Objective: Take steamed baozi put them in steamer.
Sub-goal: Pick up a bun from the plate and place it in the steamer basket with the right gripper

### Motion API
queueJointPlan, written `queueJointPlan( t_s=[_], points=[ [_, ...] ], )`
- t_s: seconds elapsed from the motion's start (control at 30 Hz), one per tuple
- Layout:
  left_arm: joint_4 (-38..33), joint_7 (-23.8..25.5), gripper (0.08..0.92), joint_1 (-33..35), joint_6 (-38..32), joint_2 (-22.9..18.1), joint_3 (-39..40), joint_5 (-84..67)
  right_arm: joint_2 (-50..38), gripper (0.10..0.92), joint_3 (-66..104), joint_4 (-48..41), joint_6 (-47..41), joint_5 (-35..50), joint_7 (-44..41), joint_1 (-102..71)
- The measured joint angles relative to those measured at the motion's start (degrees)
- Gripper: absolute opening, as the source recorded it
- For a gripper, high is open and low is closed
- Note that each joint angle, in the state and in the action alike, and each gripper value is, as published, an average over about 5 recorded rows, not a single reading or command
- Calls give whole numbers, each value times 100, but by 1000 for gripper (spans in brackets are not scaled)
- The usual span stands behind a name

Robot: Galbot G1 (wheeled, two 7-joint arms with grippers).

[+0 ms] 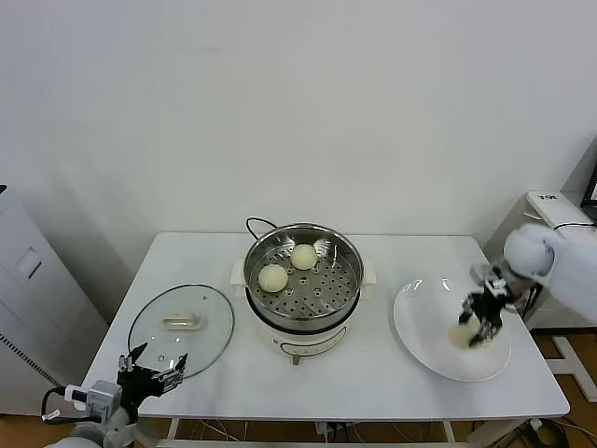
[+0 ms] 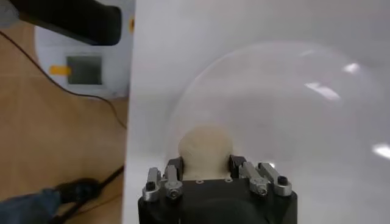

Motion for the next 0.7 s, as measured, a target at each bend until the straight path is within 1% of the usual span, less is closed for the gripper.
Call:
queueJointPlan(
  t_s=[0.27,0.5,0.7],
  points=[
    [38,-6,823,-22,0,70,24,-3,502,475,-160,-5,514,323,211,954],
    [88,-9,823,-54,-1,109,69,0,1226,475,-226,-215,1203,591,359,1431],
    [125,-13,823,-109,5,166,94,-3,1965,475,-243,-484,1903,645,368,1587]
  ],
)
